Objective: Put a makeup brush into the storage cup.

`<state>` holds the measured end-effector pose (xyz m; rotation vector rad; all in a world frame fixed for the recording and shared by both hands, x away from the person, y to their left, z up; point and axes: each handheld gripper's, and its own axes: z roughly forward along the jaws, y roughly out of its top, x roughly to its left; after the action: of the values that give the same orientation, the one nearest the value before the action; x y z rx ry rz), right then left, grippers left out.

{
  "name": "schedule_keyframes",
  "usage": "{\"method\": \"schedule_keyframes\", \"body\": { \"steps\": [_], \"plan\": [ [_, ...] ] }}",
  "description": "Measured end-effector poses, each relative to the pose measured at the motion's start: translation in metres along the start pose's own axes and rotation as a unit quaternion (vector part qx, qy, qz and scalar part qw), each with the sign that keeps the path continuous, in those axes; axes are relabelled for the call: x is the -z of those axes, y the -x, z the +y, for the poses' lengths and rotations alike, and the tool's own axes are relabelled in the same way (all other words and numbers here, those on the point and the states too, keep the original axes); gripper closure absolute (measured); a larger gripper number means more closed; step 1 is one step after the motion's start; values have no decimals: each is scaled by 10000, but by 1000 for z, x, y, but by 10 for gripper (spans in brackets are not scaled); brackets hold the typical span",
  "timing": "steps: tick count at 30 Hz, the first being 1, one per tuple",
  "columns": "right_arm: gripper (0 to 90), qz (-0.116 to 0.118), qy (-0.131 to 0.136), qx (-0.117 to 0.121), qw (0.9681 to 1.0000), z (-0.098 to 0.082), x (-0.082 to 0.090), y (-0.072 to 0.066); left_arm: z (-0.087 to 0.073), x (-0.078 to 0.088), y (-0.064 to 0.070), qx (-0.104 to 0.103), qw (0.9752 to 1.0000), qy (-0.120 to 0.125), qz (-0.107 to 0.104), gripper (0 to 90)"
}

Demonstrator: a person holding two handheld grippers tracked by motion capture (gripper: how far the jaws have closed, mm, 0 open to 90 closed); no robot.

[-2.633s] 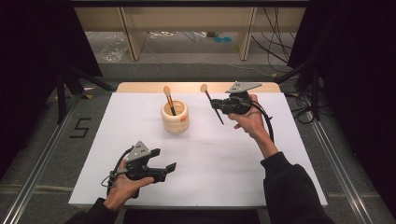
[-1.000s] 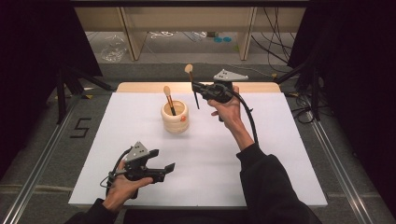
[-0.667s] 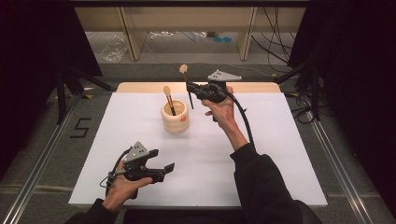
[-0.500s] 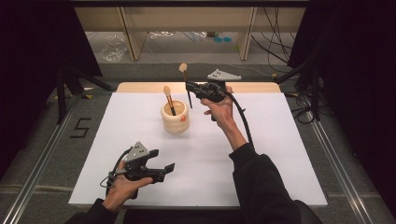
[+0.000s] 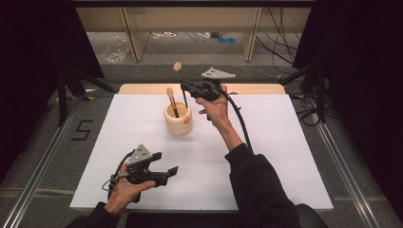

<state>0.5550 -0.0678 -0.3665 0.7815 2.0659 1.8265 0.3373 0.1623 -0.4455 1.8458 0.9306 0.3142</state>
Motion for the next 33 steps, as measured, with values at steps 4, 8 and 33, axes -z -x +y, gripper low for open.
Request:
{"method": "schedule_keyframes", "body": {
  "steps": [4, 8, 33],
  "plan": [
    [832, 37, -14, -37, 10000, 0, -6, -3, 0, 0, 0, -10, 10000, -7, 1, 163],
    [832, 80, -46, -60, 9999, -1, -9, -5, 0, 0, 0, -2, 10000, -3, 1, 163],
    [832, 10, -37, -269, 9996, -19, -16, 2, 0, 0, 1, -6, 10000, -14, -7, 162]
  ]
}}
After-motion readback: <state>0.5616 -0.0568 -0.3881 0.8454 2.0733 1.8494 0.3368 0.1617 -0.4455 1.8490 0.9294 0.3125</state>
